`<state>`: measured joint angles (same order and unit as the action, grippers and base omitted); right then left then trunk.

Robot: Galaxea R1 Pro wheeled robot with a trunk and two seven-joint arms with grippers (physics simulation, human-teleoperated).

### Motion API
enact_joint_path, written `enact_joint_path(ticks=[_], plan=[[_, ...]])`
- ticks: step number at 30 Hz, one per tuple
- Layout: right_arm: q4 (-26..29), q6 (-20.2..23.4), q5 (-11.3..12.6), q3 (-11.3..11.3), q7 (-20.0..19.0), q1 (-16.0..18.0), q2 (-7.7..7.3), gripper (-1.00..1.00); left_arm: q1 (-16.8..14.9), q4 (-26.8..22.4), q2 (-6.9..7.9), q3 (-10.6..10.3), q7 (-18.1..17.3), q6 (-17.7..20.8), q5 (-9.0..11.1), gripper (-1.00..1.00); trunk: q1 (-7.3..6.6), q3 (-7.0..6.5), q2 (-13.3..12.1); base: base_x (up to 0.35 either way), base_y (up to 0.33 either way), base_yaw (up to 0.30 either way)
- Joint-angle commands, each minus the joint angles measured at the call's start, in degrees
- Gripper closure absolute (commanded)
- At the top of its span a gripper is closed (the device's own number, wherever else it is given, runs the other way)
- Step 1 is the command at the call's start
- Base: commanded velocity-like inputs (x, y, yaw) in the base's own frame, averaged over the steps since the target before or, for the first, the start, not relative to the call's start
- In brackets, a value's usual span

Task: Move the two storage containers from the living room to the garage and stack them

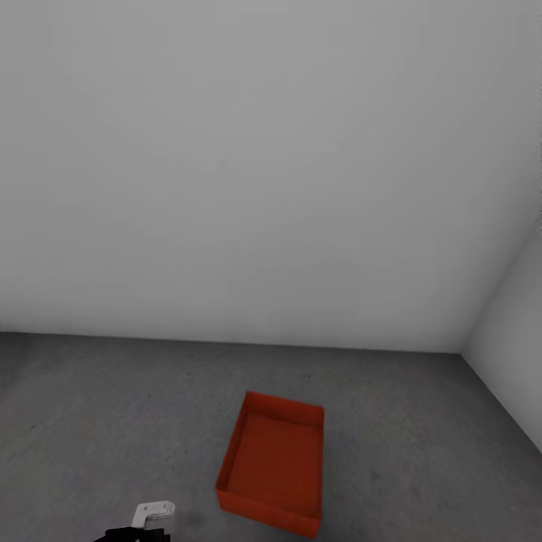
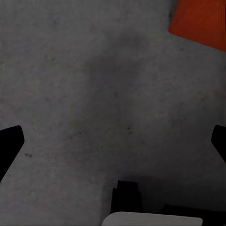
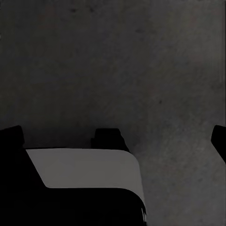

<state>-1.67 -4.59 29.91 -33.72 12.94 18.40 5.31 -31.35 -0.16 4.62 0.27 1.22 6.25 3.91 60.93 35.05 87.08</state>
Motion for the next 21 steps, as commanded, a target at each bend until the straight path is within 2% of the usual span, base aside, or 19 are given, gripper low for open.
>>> enact_joint_path(ticks=[1, 21], plan=[[-0.18, -0.33, 0.58, -0.47, 0.03, 0.06, 0.05, -1.00, -0.03, -0.02, 0.01, 0.00, 0.11, 0.21, 0.41, -1.00, -0.23, -0.23, -0.39, 0.000, 0.000, 0.000], [-0.18, -0.24, 0.58, -0.47, 0.07, 0.06, 0.05, -1.00, -0.03, 0.06, 0.03, 0.00, 0.02, 0.25, 0.48, -1.00, -4.62, -5.59, -8.41, 0.000, 0.000, 0.000]])
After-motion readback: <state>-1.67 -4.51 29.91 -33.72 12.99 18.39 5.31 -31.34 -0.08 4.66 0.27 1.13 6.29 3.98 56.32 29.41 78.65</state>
